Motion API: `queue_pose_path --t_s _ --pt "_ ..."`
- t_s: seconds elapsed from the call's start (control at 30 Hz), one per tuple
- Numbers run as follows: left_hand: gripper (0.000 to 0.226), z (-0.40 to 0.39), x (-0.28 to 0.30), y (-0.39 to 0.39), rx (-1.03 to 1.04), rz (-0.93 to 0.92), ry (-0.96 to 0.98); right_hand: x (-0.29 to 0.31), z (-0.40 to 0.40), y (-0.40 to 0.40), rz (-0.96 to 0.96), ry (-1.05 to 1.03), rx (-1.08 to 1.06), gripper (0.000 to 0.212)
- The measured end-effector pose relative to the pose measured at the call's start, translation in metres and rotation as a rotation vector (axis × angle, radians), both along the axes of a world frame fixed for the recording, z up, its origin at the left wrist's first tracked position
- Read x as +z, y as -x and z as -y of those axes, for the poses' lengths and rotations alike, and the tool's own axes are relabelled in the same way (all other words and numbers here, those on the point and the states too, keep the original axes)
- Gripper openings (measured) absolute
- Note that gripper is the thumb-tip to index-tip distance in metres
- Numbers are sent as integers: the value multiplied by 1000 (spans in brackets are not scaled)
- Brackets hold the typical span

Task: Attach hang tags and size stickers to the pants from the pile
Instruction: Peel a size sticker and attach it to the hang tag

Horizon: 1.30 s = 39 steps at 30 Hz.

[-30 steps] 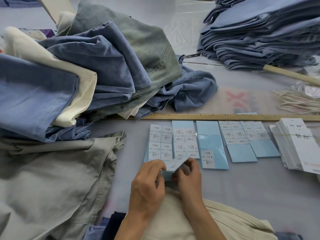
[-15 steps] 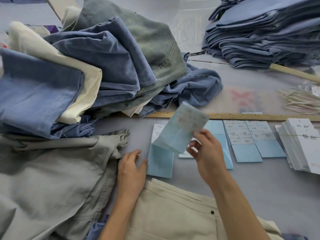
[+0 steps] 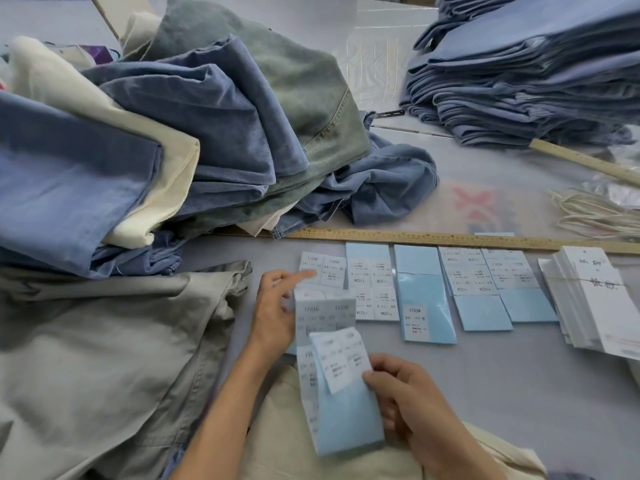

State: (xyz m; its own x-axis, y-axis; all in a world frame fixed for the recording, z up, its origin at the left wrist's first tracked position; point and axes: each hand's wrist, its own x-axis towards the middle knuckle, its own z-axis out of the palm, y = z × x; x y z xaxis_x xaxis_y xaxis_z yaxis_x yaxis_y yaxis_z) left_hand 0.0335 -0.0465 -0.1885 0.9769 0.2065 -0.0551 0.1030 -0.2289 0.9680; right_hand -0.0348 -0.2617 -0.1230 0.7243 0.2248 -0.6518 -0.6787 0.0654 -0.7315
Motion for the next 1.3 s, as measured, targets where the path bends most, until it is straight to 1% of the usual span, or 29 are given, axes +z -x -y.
queue_pose_path --t_s 0.07,0.1,0.17,0.3,0.4,0.5,0.53,0.6,0.63,0.67,0.77,0.87,0.9,0.97,1.0,1.07,1.13,1.2,1.23,1.3 --pt "50 -1 -1 3 -17 -16 170 -6 -3 1 21 69 39 21" --pt "47 -1 -2 6 -13 -25 213 -8 -4 0 46 89 68 20" --pt "43 -1 -3 12 -20 -24 210 -11 -7 -1 94 136 137 19" --pt "51 -5 -3 19 -46 58 160 -16 -7 6 168 235 243 18" --pt "50 -4 1 20 0 52 186 -19 -4 9 185 230 245 17" --pt "41 -1 7 22 22 67 291 -20 -2 8 187 177 208 16" --pt "36 0 9 22 24 76 314 -19 -1 8 193 150 196 19" --pt "32 0 13 23 22 84 333 -18 2 8 201 113 187 36" --pt "34 0 13 23 21 87 323 -19 3 8 195 119 185 42" --pt "39 -1 12 22 19 89 303 -20 2 8 187 143 183 42" --pt "51 -3 8 22 8 92 261 -24 -2 7 149 229 208 27" --pt "58 -5 2 22 8 87 242 -21 -3 8 143 178 193 27" --pt "60 -6 1 22 33 88 197 -19 -3 7 171 156 181 29" --pt "61 -8 -2 20 180 95 33 -16 -5 2 261 160 120 30" --pt "59 -10 -4 18 290 88 -7 -15 -7 -4 303 187 64 33" --pt "54 -9 -3 17 445 80 81 -16 -15 -21 375 243 -53 41" --pt "44 -1 1 19 493 93 139 -19 -27 -43 416 320 -87 47" --pt "32 8 2 23 470 117 52 -23 -39 -65 392 389 -39 51" --pt "30 12 2 26 422 121 -39 -26 -44 -74 375 433 -4 52" --pt "32 17 -4 30 230 120 -288 -31 -46 -82 404 573 60 54"
